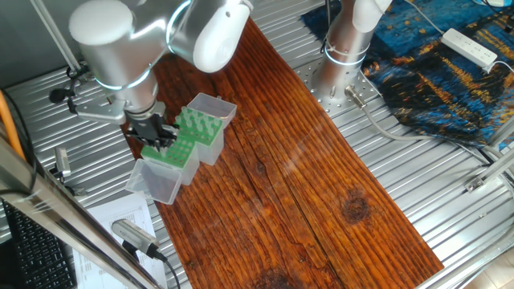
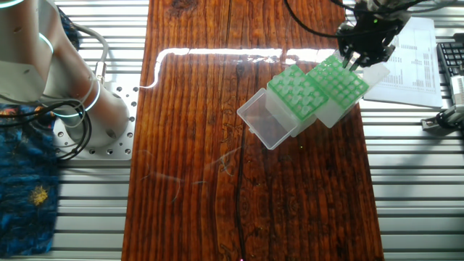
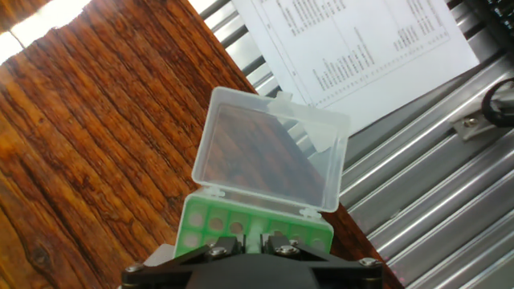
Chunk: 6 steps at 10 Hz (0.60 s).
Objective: Transfer all large pipette tips from one holder to another
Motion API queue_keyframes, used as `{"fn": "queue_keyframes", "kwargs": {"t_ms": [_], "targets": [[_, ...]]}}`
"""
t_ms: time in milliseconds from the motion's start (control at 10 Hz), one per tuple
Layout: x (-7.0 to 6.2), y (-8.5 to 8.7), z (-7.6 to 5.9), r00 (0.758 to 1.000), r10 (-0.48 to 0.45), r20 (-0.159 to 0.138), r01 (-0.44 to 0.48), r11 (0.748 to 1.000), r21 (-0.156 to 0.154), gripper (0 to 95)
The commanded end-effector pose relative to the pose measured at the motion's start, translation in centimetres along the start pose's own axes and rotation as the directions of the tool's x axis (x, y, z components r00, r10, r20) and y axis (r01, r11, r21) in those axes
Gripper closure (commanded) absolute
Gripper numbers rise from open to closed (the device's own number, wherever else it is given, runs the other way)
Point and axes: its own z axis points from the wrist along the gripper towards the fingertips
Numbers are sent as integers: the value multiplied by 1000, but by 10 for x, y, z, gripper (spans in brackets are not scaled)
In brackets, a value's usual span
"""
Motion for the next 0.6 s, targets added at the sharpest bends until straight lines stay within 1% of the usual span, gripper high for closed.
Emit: {"fn": "queue_keyframes", "kwargs": {"t_ms": [100,300,400,600], "targets": [[-3,0,-9,1000,-2,-2,2,1000,-4,950],[-5,-1,-22,1000,-12,-1,12,1000,-7,950],[-5,-1,-26,1000,-15,-2,15,1000,-8,950],[-5,2,-41,1000,-25,-3,25,1000,-12,950]]}}
